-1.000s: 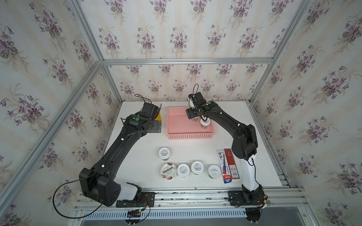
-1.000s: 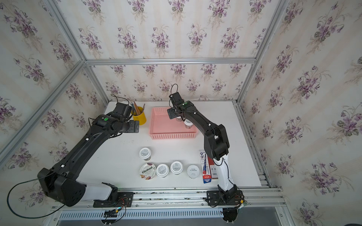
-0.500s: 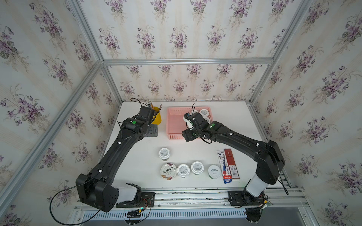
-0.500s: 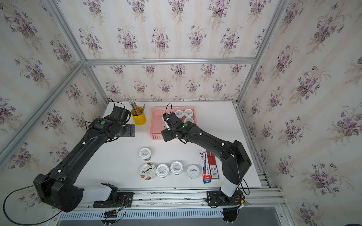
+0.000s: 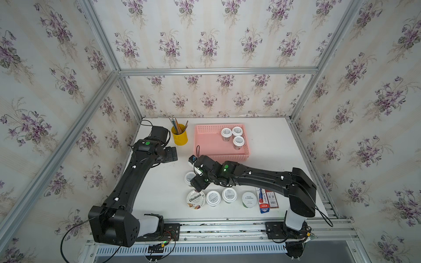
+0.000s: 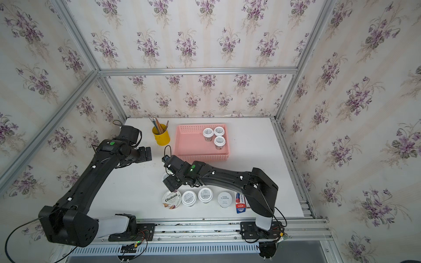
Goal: Put the yogurt in the basket
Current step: Pick up the yogurt from the center of the board.
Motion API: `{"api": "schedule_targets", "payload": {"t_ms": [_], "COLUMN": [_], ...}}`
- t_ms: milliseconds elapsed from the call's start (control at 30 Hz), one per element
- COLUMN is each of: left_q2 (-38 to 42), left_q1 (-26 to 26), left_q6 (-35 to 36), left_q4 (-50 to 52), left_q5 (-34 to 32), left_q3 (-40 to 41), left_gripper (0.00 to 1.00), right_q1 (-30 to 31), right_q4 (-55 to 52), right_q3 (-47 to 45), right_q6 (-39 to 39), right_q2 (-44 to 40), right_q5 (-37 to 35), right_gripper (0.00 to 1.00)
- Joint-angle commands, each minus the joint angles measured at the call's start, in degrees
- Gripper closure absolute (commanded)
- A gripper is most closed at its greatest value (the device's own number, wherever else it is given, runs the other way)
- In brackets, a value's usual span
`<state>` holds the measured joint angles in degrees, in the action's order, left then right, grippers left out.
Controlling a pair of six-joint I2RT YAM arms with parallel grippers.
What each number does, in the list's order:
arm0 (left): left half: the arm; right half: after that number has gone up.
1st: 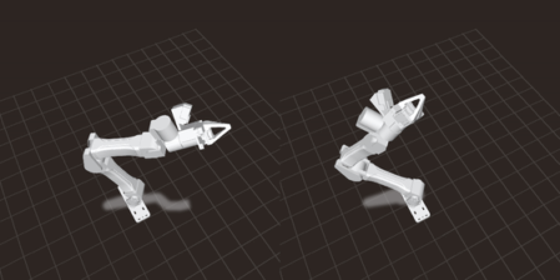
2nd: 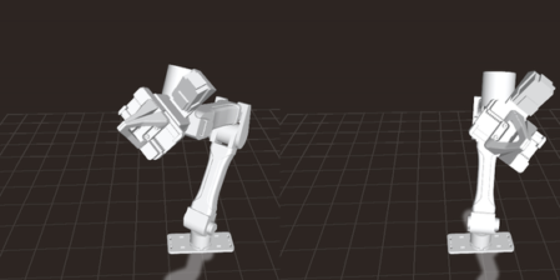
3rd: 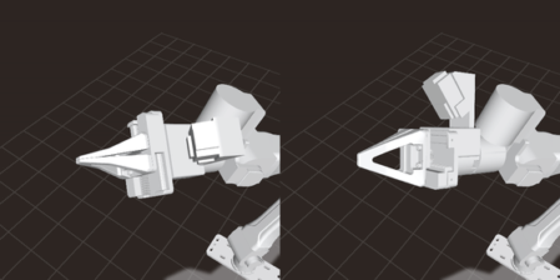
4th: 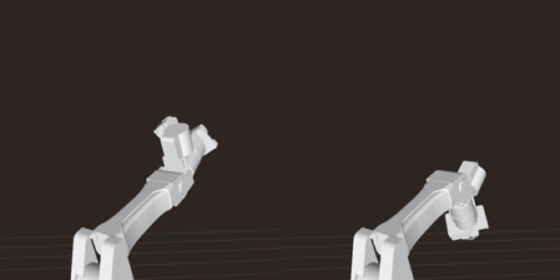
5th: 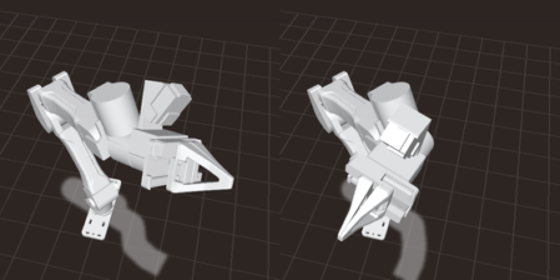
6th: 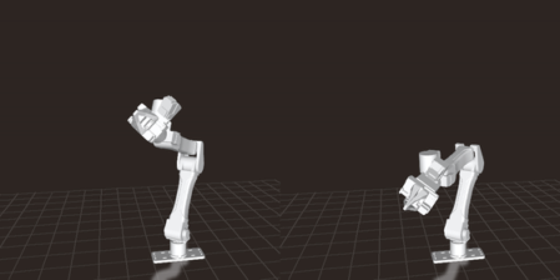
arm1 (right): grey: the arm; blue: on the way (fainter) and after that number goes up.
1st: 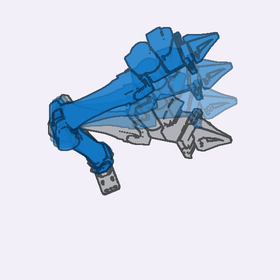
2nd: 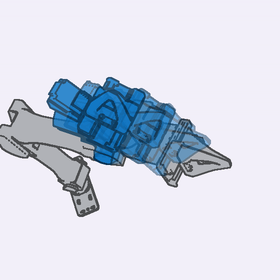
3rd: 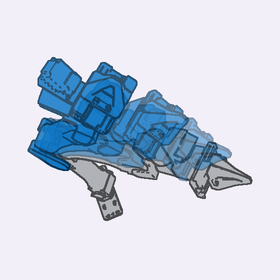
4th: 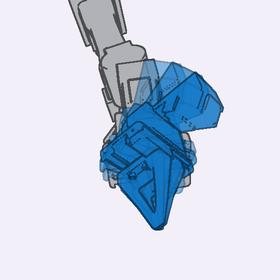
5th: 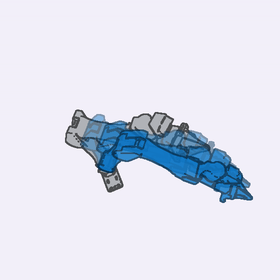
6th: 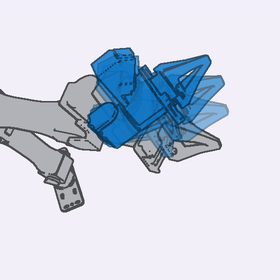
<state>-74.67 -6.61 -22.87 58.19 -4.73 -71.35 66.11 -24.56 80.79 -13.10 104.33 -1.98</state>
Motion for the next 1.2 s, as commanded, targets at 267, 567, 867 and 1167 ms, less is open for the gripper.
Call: {"api": "schedule_targets", "payload": {"t_ms": [267, 567, 867, 1167], "left_q2": [1.9, 2.48, 2.69, 2.78], "left_q1": [0.11, 0.2, 0.28, 0.24], "left_q6": [0.08, 0.37, 0.44, 0.5], "left_q4": [0.18, -0.49, -0.89, -1.23], "left_q5": [-1.07, -1.42, -0.72, -0.37], "left_q3": [0.16, 0.56, 0.57, 0.69], "left_gripper": [0.01, 0.01, 0.01, 0.01], "right_q1": [0.36, 0.41, 0.27, 0.24], "right_q4": [-0.8, -2.0, -3.81, -4.86], "right_q3": [9.12, 11.19, 11.4, 11.36], "right_q6": [-0.17, -0.13, -0.17, -0.32], "right_q2": [9.67, 13.07, 13.59, 13.22], "right_q5": [-1.96, -3.76, -7.36, -8.78], "right_gripper": [0.03, 0.15, 0.22, 0.22]}}
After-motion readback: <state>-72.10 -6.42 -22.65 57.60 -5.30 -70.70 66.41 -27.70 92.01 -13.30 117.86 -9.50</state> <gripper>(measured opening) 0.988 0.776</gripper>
